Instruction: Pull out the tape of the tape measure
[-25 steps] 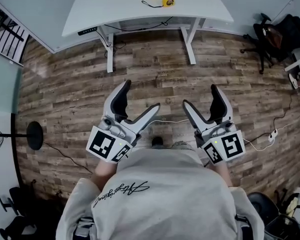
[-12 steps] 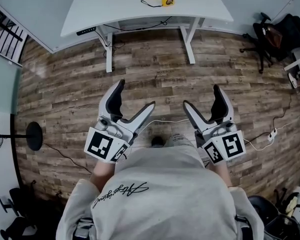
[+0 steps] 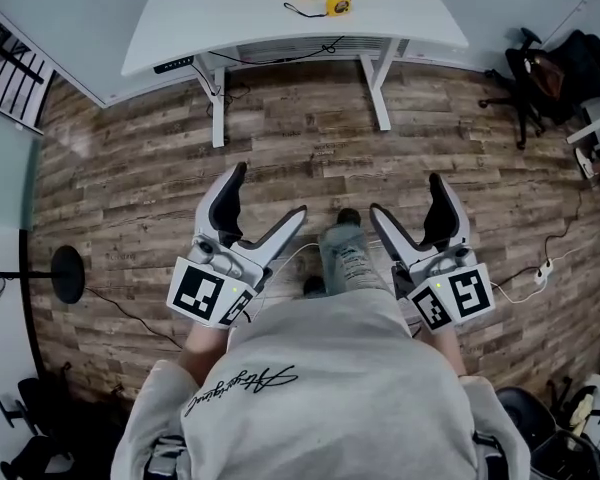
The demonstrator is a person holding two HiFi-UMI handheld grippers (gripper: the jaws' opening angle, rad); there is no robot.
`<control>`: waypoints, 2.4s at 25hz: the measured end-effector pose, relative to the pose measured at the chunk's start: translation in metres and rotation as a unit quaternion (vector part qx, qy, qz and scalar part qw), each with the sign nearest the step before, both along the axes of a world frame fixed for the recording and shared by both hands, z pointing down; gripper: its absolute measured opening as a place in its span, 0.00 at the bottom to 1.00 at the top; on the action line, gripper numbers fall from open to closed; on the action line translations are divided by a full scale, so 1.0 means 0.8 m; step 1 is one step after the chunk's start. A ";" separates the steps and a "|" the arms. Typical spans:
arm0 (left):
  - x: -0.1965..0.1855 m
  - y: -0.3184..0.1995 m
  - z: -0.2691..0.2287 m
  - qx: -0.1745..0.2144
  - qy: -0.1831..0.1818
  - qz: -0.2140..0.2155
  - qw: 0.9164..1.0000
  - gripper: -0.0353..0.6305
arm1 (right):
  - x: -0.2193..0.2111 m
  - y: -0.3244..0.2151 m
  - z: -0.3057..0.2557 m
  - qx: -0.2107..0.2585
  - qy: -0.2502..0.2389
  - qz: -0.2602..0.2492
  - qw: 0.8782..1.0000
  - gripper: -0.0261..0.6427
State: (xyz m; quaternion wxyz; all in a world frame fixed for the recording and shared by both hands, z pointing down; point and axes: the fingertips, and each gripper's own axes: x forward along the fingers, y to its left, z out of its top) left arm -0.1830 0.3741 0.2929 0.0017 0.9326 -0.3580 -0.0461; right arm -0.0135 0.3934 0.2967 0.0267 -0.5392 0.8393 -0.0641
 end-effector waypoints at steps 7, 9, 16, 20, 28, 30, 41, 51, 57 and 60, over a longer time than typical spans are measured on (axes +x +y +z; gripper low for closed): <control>-0.004 -0.027 -0.005 0.008 0.006 -0.019 1.000 0.65 | 0.000 -0.028 0.005 -0.001 -0.005 -0.017 1.000 0.70; -0.001 -0.036 -0.006 0.011 0.007 -0.020 1.000 0.65 | 0.002 -0.039 0.011 -0.005 -0.005 -0.020 1.000 0.70; 0.018 -0.092 0.003 0.008 0.003 -0.027 1.000 0.65 | 0.027 -0.095 0.021 -0.009 -0.014 -0.023 1.000 0.70; 0.032 -0.130 0.000 0.011 0.005 -0.032 0.999 0.65 | 0.046 -0.140 0.020 -0.008 -0.018 -0.024 1.000 0.70; 0.051 -0.211 0.001 0.005 0.002 -0.049 0.999 0.65 | 0.064 -0.236 0.014 0.001 -0.024 -0.040 0.999 0.70; 0.058 -0.232 0.003 0.001 0.001 -0.048 0.999 0.65 | 0.072 -0.257 0.016 -0.003 -0.024 -0.040 0.999 0.70; 0.107 -0.348 -0.007 0.002 0.009 -0.044 0.999 0.65 | 0.106 -0.369 0.012 -0.011 -0.013 -0.060 0.998 0.69; 0.148 -0.424 -0.004 -0.004 -0.003 -0.037 0.999 0.65 | 0.138 -0.437 0.008 -0.016 -0.016 -0.076 0.997 0.69; 0.166 -0.466 0.005 -0.013 -0.007 -0.043 0.999 0.65 | 0.157 -0.478 0.013 -0.017 -0.015 -0.079 0.997 0.68; 0.174 -0.483 0.009 -0.016 -0.006 -0.047 0.999 0.65 | 0.164 -0.496 0.021 -0.022 -0.014 -0.084 0.996 0.68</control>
